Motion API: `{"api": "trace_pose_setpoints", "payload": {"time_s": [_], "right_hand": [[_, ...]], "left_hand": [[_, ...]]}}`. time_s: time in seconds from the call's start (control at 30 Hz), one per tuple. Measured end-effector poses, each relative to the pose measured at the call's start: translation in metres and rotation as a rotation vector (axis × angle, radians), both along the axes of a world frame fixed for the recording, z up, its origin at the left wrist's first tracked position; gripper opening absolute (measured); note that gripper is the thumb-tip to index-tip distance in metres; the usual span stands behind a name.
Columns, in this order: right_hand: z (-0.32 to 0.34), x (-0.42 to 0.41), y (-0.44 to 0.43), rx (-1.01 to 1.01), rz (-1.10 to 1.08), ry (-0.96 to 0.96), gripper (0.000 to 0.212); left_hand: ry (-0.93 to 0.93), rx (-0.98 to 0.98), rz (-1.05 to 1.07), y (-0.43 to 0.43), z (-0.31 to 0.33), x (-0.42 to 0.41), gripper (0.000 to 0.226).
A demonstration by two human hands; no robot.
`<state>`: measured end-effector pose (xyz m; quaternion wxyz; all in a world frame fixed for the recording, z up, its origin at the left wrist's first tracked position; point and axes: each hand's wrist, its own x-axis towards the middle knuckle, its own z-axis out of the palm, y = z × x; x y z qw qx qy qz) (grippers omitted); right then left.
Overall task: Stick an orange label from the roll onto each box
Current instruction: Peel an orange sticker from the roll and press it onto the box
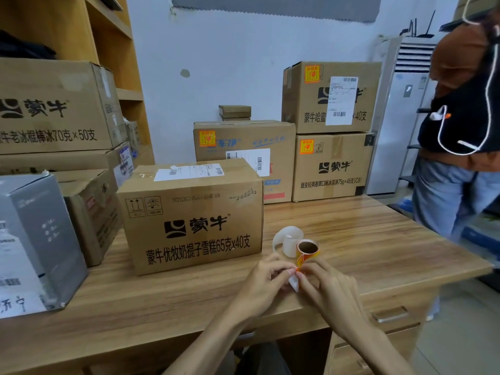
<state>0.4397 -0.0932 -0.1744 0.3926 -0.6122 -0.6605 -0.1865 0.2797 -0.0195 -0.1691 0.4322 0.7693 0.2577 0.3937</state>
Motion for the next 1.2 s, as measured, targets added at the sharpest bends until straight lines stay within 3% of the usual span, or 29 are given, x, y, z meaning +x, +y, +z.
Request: {"api": "trace_pose_setpoints", "payload": {"time_s": [0.17, 0.37, 0.57, 0.67, 0.8, 1.07, 1.2], "right_hand": [[0.002, -0.005, 0.001, 0.028, 0.007, -0.102, 0.023], [0.008, -0.009, -0.002, -0.018, -0.004, -0.055, 0.026], [0.011, -0.009, -0.004, -0.144, -0.057, 0.125, 0.026], [0.013, -0.012, -0.006, -0.212, -0.044, 0.256, 0.012], [0.019, -0.006, -0.012, -0.297, -0.005, 0.497, 0.012], [0.027, 0.017, -0.021, -0.252, 0.11, 0.949, 0.017], [0.029, 0.032, -0.029, -0.197, 0.088, 1.015, 0.014]], "left_hand": [[0.001, 0.038, 0.033, 0.004, -0.005, 0.001, 0.015], [0.018, 0.046, 0.049, 0.002, -0.002, 0.0, 0.016], [0.033, 0.07, 0.076, 0.005, -0.006, 0.002, 0.017], [0.04, 0.08, 0.098, 0.006, -0.006, 0.001, 0.017], [0.077, 0.08, 0.162, 0.007, -0.006, 0.001, 0.014], [-0.012, -0.046, 0.207, 0.006, -0.004, 0.0, 0.013], [-0.005, -0.062, 0.226, 0.005, -0.003, 0.001, 0.012]]}}
